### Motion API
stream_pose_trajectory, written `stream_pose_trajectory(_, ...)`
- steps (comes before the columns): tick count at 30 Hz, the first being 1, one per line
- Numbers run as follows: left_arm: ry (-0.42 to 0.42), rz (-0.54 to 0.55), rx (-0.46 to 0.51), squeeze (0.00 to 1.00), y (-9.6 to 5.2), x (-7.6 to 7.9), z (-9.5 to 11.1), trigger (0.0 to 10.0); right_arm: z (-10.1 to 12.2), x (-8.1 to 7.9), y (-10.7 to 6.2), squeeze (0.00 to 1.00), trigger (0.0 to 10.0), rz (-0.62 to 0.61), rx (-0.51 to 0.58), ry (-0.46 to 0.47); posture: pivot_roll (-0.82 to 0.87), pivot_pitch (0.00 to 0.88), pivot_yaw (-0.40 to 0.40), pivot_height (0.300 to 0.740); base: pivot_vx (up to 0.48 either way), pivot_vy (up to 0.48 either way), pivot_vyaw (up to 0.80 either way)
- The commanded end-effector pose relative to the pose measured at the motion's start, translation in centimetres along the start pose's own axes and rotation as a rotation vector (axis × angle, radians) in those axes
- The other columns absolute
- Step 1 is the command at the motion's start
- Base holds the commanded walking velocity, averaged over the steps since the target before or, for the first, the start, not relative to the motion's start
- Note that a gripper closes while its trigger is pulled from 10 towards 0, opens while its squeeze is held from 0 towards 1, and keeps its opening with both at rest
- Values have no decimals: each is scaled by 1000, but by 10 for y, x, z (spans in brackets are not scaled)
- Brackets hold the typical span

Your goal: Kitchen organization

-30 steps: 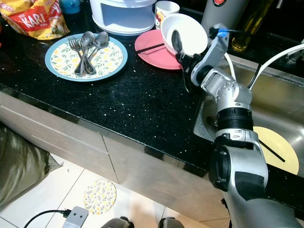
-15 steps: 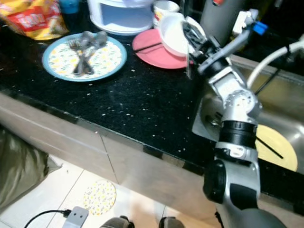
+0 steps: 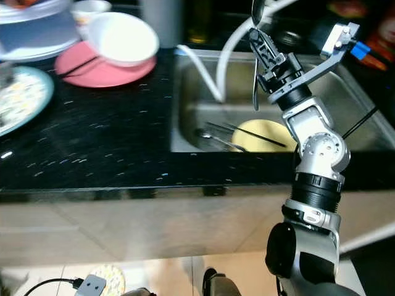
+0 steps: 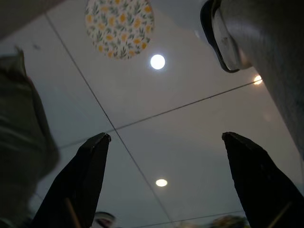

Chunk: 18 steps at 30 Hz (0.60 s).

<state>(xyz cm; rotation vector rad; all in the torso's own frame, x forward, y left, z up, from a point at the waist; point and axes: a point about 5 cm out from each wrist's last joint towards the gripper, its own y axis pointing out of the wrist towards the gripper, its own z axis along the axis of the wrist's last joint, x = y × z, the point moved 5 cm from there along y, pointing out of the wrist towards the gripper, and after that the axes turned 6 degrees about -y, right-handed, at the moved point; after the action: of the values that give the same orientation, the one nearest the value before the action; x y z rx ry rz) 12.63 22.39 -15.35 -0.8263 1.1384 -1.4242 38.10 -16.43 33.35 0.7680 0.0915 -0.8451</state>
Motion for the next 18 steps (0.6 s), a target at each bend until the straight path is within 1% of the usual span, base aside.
stream_pose_trajectory(1,21,-96,42,0,3,33,13,10000,0,-6,3,0,0,-6,-12,-69,44,102,-91,740,0,0,-800)
stream_pose_trajectory(3,26,-96,43,0,3,32,14,10000,-11,-6,9,0,0,-41,-74,-160,44,99,-92,740,0,0,-800)
stream_pose_trajectory(4,26,-96,43,0,3,32,14,10000,-11,-6,9,0,0,-41,-74,-160,44,99,-92,740,0,0,-800)
stream_pose_trajectory(5,27,-96,43,0,3,32,14,10000,-15,-3,13,0,0,-73,-104,-205,46,100,-91,740,0,0,-800)
stream_pose_trajectory(6,27,-96,43,0,3,32,14,10000,-15,-3,13,0,0,-73,-104,-205,46,100,-91,740,0,0,-800)
stream_pose_trajectory(7,28,-96,44,0,3,32,15,10000,-19,0,16,0,6980,-100,-131,-241,46,102,-91,740,0,0,-531)
stream_pose_trajectory(8,28,-96,44,0,3,32,15,10000,-19,0,16,0,6980,-100,-131,-241,46,102,-91,740,0,0,-531)
stream_pose_trajectory(9,28,-96,45,0,3,32,15,10000,-24,2,20,0,9059,-117,-165,-302,44,104,-89,740,0,0,0)
stream_pose_trajectory(10,29,-97,44,0,3,32,15,10000,-30,3,26,0,10000,-134,-209,-377,43,109,-87,740,0,0,0)
stream_pose_trajectory(11,30,-97,42,0,3,32,14,10000,-34,2,32,0,10000,-142,-241,-444,42,111,-87,740,0,0,0)
stream_pose_trajectory(12,30,-97,42,0,3,32,14,10000,-34,2,32,0,10000,-142,-241,-444,42,111,-87,740,0,0,0)
stream_pose_trajectory(13,31,-99,40,0,3,32,13,10000,-37,4,40,0,10000,-164,-278,-522,41,116,-88,740,0,0,0)
stream_pose_trajectory(14,32,-101,38,0,3,33,12,10000,-37,10,49,0,10000,-201,-310,-602,40,122,-90,740,0,0,0)
stream_pose_trajectory(15,32,-101,38,0,3,33,12,10000,-37,10,49,0,10000,-201,-310,-602,40,122,-90,740,0,0,0)
stream_pose_trajectory(17,33,-106,32,0,3,35,8,10000,-33,19,60,0,10000,-259,-361,-733,39,141,-96,740,0,0,0)
stream_pose_trajectory(18,33,-106,32,0,3,35,8,10000,-33,19,60,0,10000,-259,-361,-733,39,141,-96,740,0,0,0)
